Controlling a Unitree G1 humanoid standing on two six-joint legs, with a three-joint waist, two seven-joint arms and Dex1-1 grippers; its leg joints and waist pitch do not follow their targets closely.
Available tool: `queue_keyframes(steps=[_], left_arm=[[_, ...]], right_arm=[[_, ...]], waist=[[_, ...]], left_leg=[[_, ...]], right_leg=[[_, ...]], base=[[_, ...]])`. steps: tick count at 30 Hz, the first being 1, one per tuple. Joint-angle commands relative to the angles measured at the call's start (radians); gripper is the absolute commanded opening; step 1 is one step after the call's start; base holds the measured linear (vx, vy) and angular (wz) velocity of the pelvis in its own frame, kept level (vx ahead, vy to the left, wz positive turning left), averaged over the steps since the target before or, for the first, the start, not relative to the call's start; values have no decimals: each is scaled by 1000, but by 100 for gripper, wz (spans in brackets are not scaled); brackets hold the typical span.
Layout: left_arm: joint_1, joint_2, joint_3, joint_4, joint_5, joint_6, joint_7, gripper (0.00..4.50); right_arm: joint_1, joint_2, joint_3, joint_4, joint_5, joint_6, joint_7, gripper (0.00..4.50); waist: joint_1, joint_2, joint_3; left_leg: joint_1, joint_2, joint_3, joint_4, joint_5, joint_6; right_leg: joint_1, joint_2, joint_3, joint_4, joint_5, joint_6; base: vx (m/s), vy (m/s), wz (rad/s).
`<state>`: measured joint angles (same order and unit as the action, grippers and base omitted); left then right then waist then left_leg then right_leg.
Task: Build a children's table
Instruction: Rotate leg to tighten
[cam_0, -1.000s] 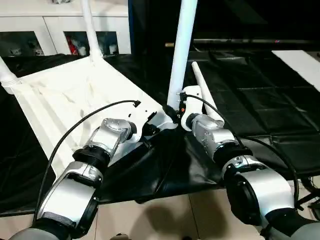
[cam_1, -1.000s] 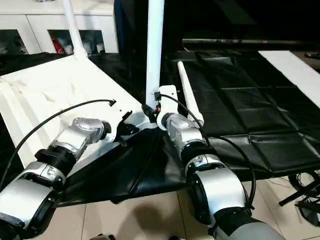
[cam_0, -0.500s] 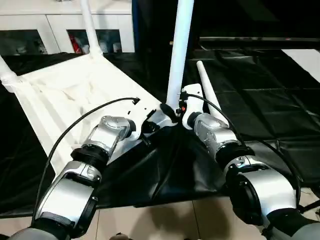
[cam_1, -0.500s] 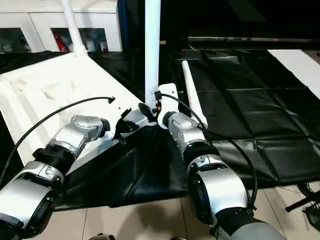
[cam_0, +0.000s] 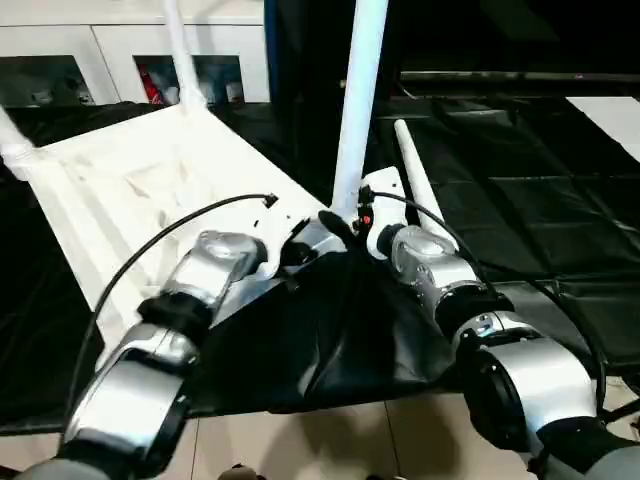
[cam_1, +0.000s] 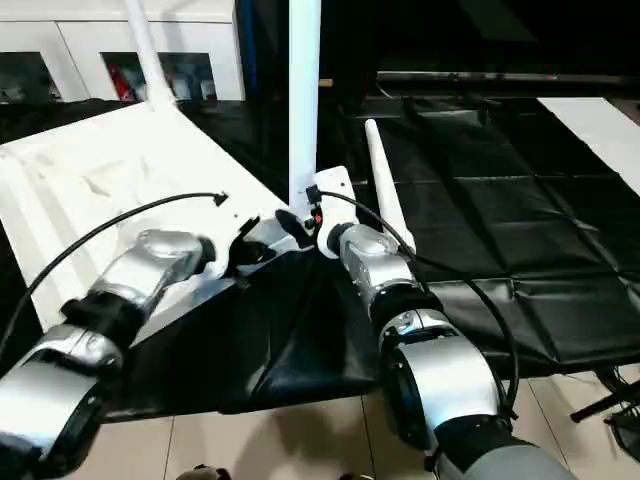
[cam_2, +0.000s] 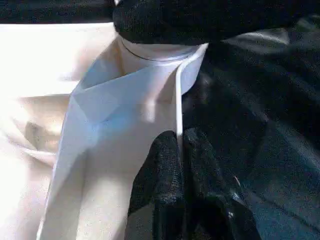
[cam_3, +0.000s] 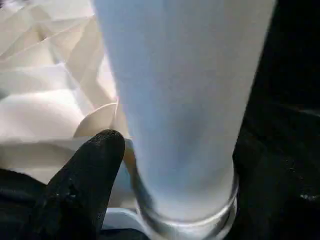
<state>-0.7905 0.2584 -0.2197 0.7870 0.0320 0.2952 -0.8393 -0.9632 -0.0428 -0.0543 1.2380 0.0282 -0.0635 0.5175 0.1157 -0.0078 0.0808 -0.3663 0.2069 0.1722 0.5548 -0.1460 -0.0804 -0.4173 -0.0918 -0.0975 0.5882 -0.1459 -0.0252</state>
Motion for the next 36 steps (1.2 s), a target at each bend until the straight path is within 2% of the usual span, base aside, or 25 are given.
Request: queue_keyframes(steps=[1, 3, 9, 12, 13, 18, 24, 32, 36], left_arm=[[21, 1, -34, -39, -11, -12, -63, 0], [34, 14, -38, -60, -15, -11, -86, 0], [76, 58, -45, -127, -23, -29, -163, 0], [104, 81, -44, -171, -39, -56, -222, 0], [108, 85, -44, -180, -44, -60, -234, 0], [162, 133, -57, -290, -85, -80, -351, 0], [187, 161, -56, -333, -85, -74, -384, 0], [198, 177, -55, -350, -83, -66, -392, 0], [201, 177, -53, -352, -83, -62, -391, 0]], right_arm=[[15, -7, 23, -10, -10, 1, 78, 361], [21, -20, 33, -19, -12, 4, 135, 361], [54, -63, 69, -58, -22, 7, 303, 361], [78, -94, 90, -88, -21, 9, 399, 361], [81, -99, 94, -94, -21, 10, 415, 361], [113, -137, 117, -146, -15, 22, 531, 361], [131, -151, 132, -178, -12, 27, 572, 361], [143, -147, 136, -201, 0, 40, 597, 292], [151, -147, 137, -209, 6, 51, 605, 284]], waist=[[4, 3, -91], [5, -1, -89], [9, -1, -86], [13, -2, -89], [14, -2, -89], [25, 3, -93], [25, 4, -90], [26, 2, -93], [26, 1, -93]], left_leg=[[13, 25, 4, -51, -242, 27], [8, 25, 6, -50, -243, 31], [7, 28, 2, -51, -283, 22], [9, 29, 3, -49, -279, 26], [7, 29, 3, -48, -266, 31], [8, 31, 4, -44, -235, 41], [10, 30, 4, -46, -267, 26], [7, 28, 3, -43, -241, 27], [7, 27, 3, -42, -245, 28]], right_leg=[[60, -60, 50, -51, -213, -231], [63, -59, 50, -51, -213, -232], [60, -62, 49, -55, -299, -206], [58, -62, 50, -54, -292, -206], [60, -62, 50, -51, -278, -213], [58, -59, 50, -41, -206, -240], [56, -58, 51, -45, -248, -230], [59, -58, 51, -41, -231, -226], [59, -57, 51, -42, -244, -220]], base=[[0, 0, 0], [0, 0, 0], [0, 0, 0], [0, 0, 0], [0, 0, 0], [0, 0, 0], [0, 0, 0], [0, 0, 0], [0, 0, 0]])
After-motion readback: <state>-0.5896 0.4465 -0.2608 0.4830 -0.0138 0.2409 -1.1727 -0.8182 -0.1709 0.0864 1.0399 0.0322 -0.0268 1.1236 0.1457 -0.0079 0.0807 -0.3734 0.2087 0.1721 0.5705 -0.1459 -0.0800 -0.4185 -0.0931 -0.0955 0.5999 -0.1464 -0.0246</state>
